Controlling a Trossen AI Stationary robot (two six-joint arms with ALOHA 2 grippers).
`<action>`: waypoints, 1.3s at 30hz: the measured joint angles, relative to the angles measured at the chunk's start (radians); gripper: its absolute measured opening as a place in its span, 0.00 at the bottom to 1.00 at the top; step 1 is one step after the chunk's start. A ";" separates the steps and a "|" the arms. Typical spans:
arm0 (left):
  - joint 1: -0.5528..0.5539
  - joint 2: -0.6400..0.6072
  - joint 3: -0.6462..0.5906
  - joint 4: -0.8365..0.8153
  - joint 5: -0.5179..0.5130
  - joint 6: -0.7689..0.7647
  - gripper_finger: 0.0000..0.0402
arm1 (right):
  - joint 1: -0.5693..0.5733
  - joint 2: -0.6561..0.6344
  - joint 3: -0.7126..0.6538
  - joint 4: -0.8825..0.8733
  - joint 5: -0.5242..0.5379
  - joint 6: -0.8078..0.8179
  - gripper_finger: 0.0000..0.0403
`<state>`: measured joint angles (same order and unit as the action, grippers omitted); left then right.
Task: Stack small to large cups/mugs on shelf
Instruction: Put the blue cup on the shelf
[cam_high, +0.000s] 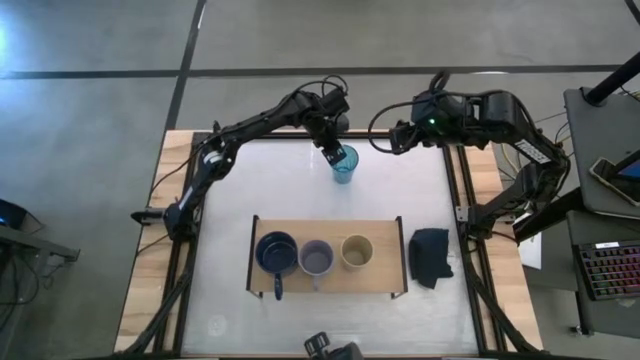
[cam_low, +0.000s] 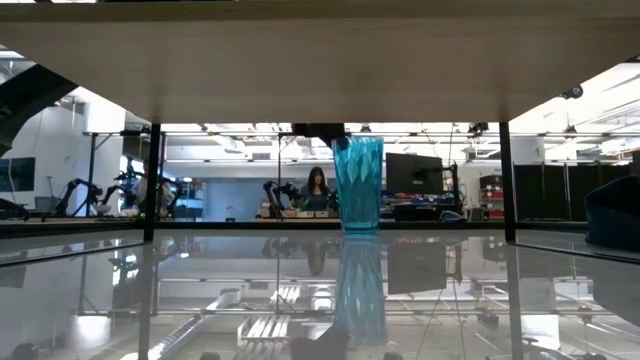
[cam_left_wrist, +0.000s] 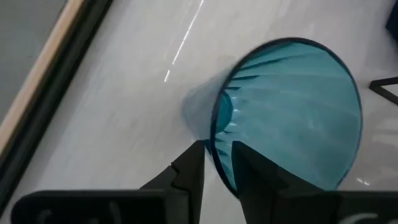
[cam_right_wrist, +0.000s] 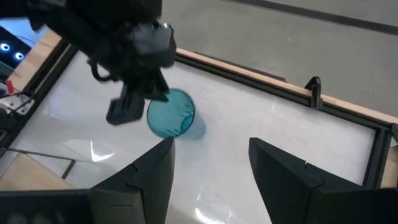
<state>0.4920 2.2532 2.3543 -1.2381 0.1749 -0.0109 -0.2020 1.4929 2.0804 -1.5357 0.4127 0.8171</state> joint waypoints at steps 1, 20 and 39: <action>0.004 -0.002 0.000 0.000 -0.001 0.001 0.17 | 0.000 0.000 -0.006 0.000 -0.002 0.002 0.49; 0.032 -0.180 -0.003 -0.123 -0.102 -0.009 0.17 | -0.097 0.001 -0.277 0.234 -0.256 -0.100 0.49; -0.036 -0.601 -0.298 -0.049 -0.039 -0.019 0.17 | -0.307 0.065 -0.646 0.711 -0.543 -0.126 0.49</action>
<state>0.4561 1.6525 2.0568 -1.2872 0.1357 -0.0297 -0.5091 1.5583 1.4341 -0.8245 -0.1300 0.6912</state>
